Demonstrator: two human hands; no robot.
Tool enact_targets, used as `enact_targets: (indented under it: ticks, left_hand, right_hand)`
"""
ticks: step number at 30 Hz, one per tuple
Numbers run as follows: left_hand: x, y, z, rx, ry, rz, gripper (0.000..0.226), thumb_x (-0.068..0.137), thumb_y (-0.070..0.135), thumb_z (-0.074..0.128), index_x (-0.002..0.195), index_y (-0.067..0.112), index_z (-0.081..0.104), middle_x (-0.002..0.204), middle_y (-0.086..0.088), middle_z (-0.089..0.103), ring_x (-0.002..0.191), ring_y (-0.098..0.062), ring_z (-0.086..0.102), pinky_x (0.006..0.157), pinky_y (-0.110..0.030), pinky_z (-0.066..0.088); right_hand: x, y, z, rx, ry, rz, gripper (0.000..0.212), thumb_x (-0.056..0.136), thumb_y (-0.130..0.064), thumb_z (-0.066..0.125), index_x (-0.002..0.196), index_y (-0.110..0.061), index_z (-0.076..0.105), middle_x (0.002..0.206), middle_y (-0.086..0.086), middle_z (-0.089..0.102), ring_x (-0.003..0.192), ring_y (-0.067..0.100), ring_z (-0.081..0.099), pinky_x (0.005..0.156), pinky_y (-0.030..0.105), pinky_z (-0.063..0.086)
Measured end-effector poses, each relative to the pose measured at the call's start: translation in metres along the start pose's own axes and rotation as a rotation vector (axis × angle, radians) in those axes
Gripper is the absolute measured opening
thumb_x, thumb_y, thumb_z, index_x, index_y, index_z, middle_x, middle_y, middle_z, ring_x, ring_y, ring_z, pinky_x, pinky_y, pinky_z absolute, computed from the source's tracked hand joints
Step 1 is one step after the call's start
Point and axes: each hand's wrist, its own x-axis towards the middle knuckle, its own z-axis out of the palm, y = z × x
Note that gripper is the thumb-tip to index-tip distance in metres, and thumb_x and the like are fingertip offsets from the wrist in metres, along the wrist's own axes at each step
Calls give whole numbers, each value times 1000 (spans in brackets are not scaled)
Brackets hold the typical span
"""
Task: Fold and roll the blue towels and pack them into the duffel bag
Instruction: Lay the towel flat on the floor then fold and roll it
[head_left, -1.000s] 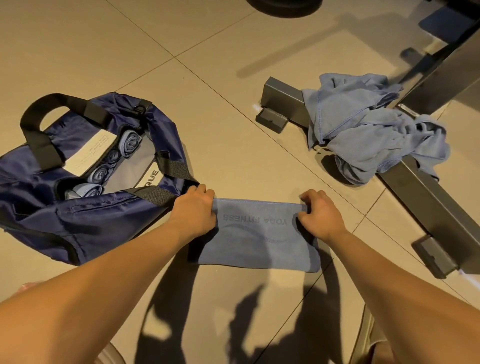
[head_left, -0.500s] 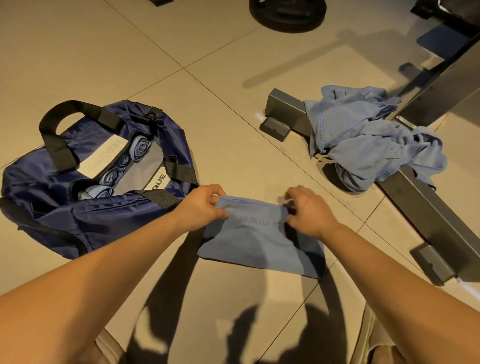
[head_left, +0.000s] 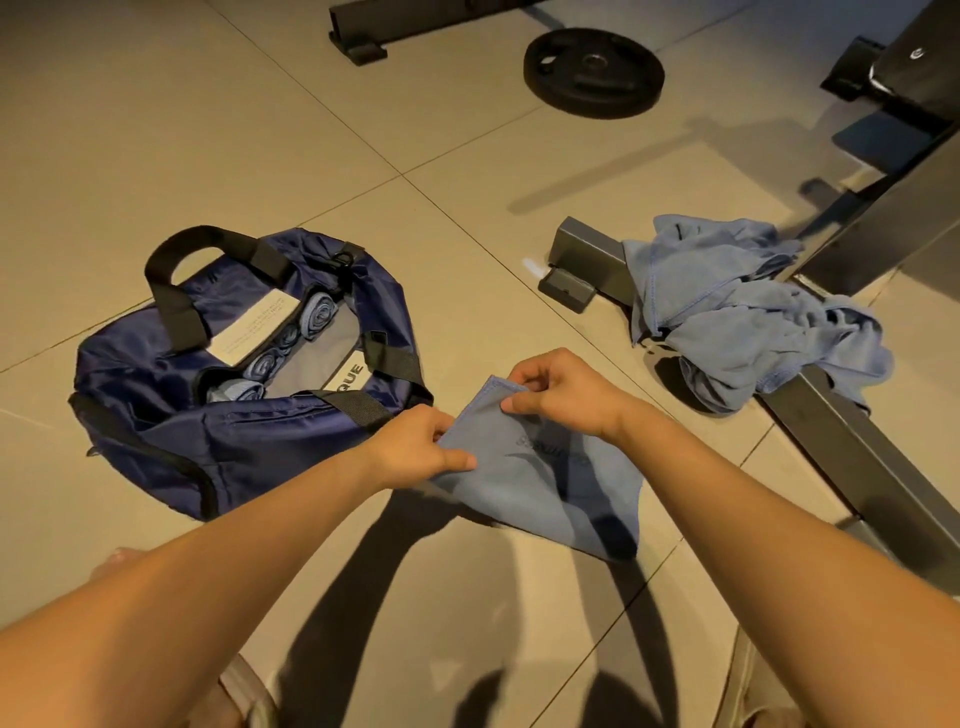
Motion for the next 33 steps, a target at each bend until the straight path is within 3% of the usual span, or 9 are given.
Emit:
enact_targets:
  ticks: [2, 5, 8, 12, 15, 18, 22, 27, 33]
  left_hand:
    - [-8, 4, -11, -36, 15, -16, 29, 87, 32, 79, 85, 4, 73, 76, -18, 67, 64, -16, 56, 64, -32, 42]
    - [-14, 36, -38, -136, 156, 17, 27, 86, 28, 81, 78, 5, 69, 59, 1, 60, 55, -7, 49, 59, -26, 39]
    - [-19, 80, -68, -176, 291, 82, 21, 85, 27, 82, 84, 8, 72, 72, -1, 70, 63, -15, 60, 63, -33, 48]
    - [-29, 131, -93, -251, 511, 225, 12, 87, 22, 80, 89, 11, 75, 88, -17, 75, 79, -34, 69, 75, -44, 56]
    - [-36, 155, -98, -237, 644, 358, 5, 89, 16, 76, 94, 15, 78, 89, -1, 77, 87, -16, 72, 80, -32, 57]
    - [-46, 151, -83, -94, 699, 434, 14, 95, 19, 69, 104, 21, 78, 97, 12, 76, 94, -3, 69, 83, -19, 53]
    - [-51, 88, -32, 191, 669, 397, 21, 97, 17, 65, 114, 20, 76, 108, 7, 75, 92, -9, 64, 85, -29, 52]
    - [-54, 3, 48, 372, 439, 226, 28, 93, 15, 65, 117, 23, 76, 118, 5, 74, 109, -20, 68, 96, -35, 52]
    - [-67, -46, 109, 435, 293, 154, 19, 91, 22, 66, 107, 27, 75, 97, 3, 75, 92, -25, 67, 77, -30, 45]
  right_hand:
    - [-5, -5, -16, 35, 48, 19, 17, 91, -7, 70, 80, 5, 66, 67, 11, 50, 63, 16, 46, 64, 28, 41]
    - [-14, -16, -43, 90, 148, 8, 16, 94, -9, 67, 89, 6, 68, 74, 11, 58, 71, 17, 53, 71, 33, 46]
    - [-22, -37, -72, 170, 278, -44, 15, 96, -4, 63, 84, -8, 72, 72, -7, 70, 69, 4, 63, 67, 26, 52]
    - [-28, -61, -105, 261, 443, -121, 23, 93, 3, 61, 103, -12, 75, 98, 5, 77, 93, 17, 70, 85, 33, 57]
    - [-40, -76, -114, 285, 530, -189, 31, 91, 7, 61, 93, -21, 74, 90, -7, 76, 88, 4, 69, 79, 19, 54]
    - [-55, -71, -107, 250, 586, -200, 29, 87, 12, 59, 84, -15, 69, 84, 0, 72, 78, 5, 66, 74, 19, 52]
    - [-67, -17, -56, 175, 520, -66, 27, 84, 14, 60, 81, -14, 62, 76, 6, 65, 67, 8, 57, 64, 24, 45]
    - [-93, 80, 43, 5, 396, 151, 27, 79, 6, 60, 72, -19, 55, 73, -1, 64, 70, 16, 56, 64, 29, 42]
    - [-131, 146, 112, -110, 347, 329, 26, 80, -2, 56, 73, -27, 51, 71, -6, 63, 68, 20, 56, 60, 32, 44]
